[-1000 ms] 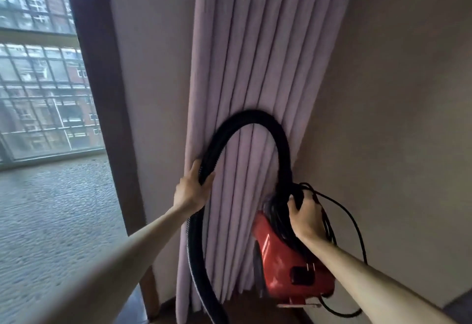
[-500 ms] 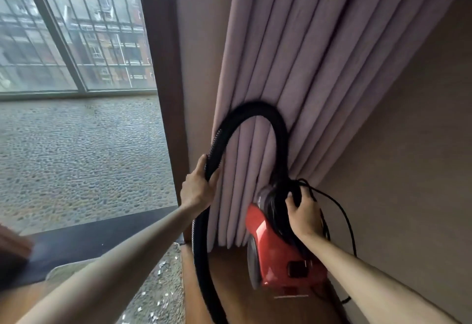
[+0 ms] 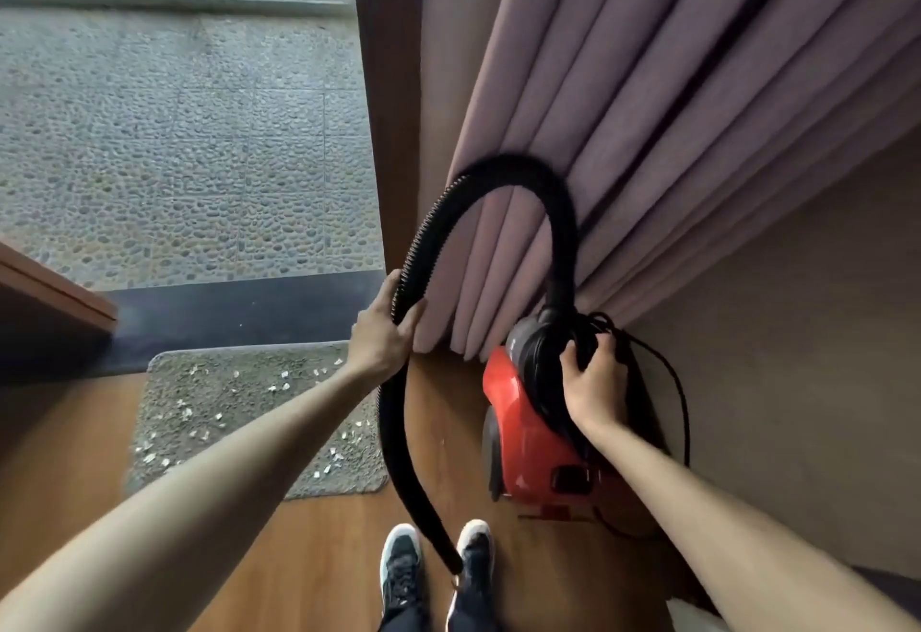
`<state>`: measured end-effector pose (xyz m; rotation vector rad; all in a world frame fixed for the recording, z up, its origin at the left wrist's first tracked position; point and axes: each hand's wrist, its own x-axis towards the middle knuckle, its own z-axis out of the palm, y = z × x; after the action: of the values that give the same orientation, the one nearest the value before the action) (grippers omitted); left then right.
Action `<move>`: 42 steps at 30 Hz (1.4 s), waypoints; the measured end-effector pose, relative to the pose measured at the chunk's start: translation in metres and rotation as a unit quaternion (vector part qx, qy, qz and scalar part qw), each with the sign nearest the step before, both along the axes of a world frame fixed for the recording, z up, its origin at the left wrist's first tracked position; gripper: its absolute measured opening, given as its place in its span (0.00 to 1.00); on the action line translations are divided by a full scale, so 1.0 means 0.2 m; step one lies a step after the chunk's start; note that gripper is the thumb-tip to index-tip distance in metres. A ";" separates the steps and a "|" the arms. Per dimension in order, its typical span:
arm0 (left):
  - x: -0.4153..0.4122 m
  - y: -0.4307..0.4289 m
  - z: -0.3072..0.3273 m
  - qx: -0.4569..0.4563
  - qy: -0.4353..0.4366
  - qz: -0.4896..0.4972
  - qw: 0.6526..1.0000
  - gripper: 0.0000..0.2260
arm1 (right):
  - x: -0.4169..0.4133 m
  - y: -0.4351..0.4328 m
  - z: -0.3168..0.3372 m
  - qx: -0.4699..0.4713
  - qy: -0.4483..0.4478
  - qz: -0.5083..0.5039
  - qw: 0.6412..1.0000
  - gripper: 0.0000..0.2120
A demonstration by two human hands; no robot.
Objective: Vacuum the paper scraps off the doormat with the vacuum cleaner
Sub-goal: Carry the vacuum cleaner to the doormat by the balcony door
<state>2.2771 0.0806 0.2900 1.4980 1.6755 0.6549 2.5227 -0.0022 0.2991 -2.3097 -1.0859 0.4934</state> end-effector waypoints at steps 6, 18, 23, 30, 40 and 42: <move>-0.10 -0.04 -0.28 -0.034 0.019 0.015 0.999 0.21 | -0.06 0.01 -0.31 -0.041 0.022 0.026 0.999 0.14; -0.16 -0.18 -1.14 -0.084 0.059 0.082 0.991 0.22 | -0.09 0.02 -1.20 -0.062 0.061 0.086 0.993 0.15; -0.21 -0.32 -1.53 -0.100 0.113 0.127 0.980 0.23 | -0.13 0.01 -1.61 -0.081 0.072 0.131 0.985 0.14; -0.30 -0.37 -1.99 -0.146 0.146 0.123 0.971 0.24 | -0.18 0.00 -2.02 -0.093 0.081 0.133 0.983 0.15; -0.28 -0.35 -2.38 -0.177 0.131 0.122 0.968 0.23 | -0.25 -0.03 -2.35 -0.097 0.090 0.106 0.986 0.15; -0.29 -0.32 -2.43 -0.178 0.125 0.125 0.968 0.23 | -0.26 -0.03 -2.40 -0.095 0.095 0.101 0.986 0.15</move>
<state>2.2194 0.0157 -0.1965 1.1575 2.0721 0.2744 2.4711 -0.0085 -0.1806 -2.2649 -1.2289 0.9128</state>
